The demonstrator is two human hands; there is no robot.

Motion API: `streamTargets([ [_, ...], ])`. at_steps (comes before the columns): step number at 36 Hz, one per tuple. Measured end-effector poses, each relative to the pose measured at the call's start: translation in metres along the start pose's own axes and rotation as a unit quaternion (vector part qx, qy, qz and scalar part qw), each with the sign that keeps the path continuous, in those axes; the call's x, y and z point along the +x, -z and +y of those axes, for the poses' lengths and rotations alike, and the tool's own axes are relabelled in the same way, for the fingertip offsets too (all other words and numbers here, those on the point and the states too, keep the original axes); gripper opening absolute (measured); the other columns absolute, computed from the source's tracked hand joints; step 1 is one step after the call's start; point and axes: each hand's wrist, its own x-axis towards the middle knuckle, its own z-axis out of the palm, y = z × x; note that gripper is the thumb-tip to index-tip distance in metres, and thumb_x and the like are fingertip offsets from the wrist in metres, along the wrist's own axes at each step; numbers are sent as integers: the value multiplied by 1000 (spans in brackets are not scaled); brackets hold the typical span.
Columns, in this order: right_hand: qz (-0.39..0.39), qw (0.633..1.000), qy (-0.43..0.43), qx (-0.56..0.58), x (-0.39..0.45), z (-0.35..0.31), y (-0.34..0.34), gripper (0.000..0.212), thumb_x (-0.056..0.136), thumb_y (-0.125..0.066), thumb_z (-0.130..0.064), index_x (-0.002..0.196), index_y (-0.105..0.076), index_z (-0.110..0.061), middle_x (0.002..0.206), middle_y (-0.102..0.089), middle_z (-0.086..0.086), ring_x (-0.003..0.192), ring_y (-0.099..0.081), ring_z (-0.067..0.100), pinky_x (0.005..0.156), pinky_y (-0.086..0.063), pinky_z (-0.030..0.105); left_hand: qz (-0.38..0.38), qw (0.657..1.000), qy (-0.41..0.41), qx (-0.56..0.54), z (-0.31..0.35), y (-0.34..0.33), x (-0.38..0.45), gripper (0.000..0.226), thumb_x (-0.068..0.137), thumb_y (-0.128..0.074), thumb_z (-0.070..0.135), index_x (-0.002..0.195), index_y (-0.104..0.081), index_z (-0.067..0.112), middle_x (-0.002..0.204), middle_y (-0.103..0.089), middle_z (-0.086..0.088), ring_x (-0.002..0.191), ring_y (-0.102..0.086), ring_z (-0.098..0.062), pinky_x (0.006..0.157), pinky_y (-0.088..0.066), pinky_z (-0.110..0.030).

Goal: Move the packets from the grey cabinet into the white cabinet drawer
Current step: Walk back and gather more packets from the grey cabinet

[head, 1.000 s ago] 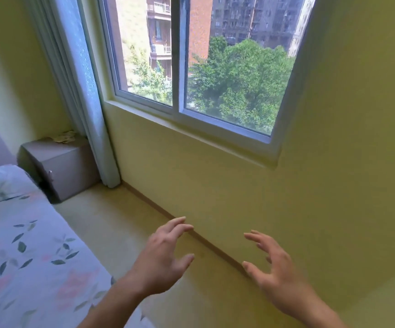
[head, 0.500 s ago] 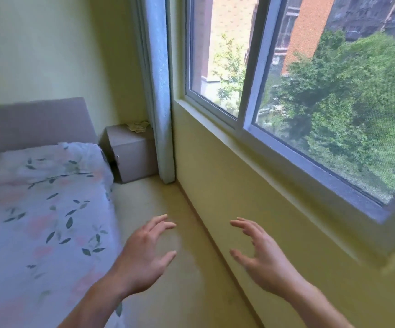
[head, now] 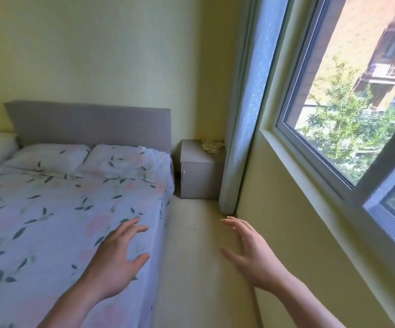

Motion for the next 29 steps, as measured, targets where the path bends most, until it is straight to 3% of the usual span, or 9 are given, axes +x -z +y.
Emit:
streamTargets([
  [4, 12, 1000, 3, 9, 75, 19, 15, 55, 88, -68, -38, 139, -46, -45, 147, -38, -30, 134, -41, -7, 116, -36, 27, -7, 1000, -12, -11, 11, -3, 85, 51, 90, -69, 46, 135, -46, 47, 154, -26, 28, 142, -32, -4, 116, -30, -28],
  [11, 25, 1000, -8, 17, 187, 59, 50, 53, 90, -68, -38, 138, -46, -47, 145, -39, -32, 134, -39, -9, 117, -34, 25, -37, 997, -66, -17, 60, -14, 227, 50, 92, -66, 44, 137, -45, 45, 154, -25, 28, 142, -29, -1, 116, -26, -23],
  [17, 25, 999, -19, 42, 300, 103, 75, 53, 90, -71, -32, 137, -48, -44, 141, -40, -32, 117, -41, -26, 96, -31, -2, -46, 995, -84, -15, 77, -39, 352, 49, 89, -66, 47, 134, -45, 48, 155, -21, 32, 142, -31, -2, 118, -29, -29],
  [19, 26, 998, -14, 49, 340, 118, 81, 54, 90, -71, -33, 137, -48, -46, 141, -39, -34, 118, -43, -22, 98, -32, 1, -42, 995, -83, -17, 80, -46, 391, 49, 89, -66, 47, 133, -45, 49, 154, -20, 34, 142, -30, -1, 118, -30, -29],
  [24, 14, 997, -9, 69, 440, 156, 101, 52, 89, -72, -34, 133, -49, -49, 140, -39, -38, 132, -42, -10, 115, -35, 24, -41, 998, -53, -16, 88, -51, 485, 47, 90, -65, 45, 133, -45, 49, 153, -20, 35, 141, -29, 1, 116, -29, -24],
  [29, -16, 996, -3, 90, 554, 172, 132, 52, 89, -72, -31, 135, -50, -43, 140, -49, -24, 129, -49, 0, 106, -38, 18, -18, 1000, -10, -5, 92, -43, 564, 48, 92, -64, 47, 134, -43, 49, 152, -20, 34, 137, -35, -2, 114, -30, -24],
])
